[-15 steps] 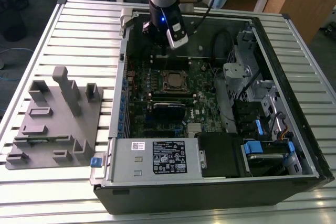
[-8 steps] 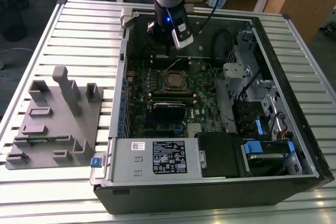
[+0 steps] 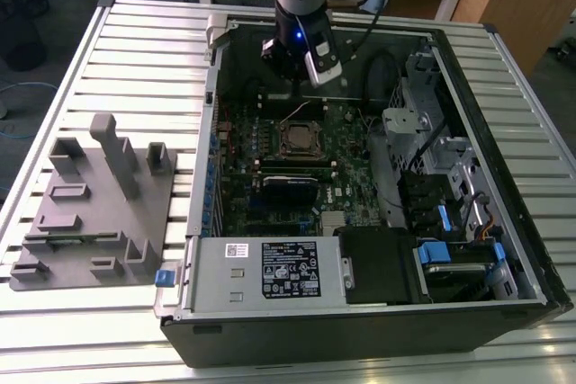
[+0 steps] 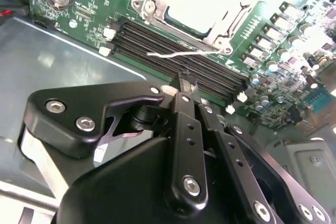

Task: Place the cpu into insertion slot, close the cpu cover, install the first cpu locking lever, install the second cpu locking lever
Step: 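Install the first cpu locking lever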

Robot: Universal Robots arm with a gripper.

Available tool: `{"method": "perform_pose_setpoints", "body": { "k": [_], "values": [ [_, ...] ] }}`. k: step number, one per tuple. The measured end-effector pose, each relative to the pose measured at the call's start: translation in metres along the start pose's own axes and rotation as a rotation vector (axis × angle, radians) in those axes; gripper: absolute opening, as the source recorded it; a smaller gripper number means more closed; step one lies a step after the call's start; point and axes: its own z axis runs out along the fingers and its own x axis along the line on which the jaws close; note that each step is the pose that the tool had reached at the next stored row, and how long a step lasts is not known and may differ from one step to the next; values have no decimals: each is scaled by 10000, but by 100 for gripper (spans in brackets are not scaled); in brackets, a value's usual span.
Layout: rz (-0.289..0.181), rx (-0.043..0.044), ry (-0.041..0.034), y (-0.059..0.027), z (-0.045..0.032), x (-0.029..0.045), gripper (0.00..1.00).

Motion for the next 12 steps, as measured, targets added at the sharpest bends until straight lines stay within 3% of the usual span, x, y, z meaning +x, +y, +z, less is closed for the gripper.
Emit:
{"method": "perform_pose_setpoints", "body": {
  "k": [12],
  "values": [
    [1, -1, -1, -88, 111, -4, 11]
  ]
}}
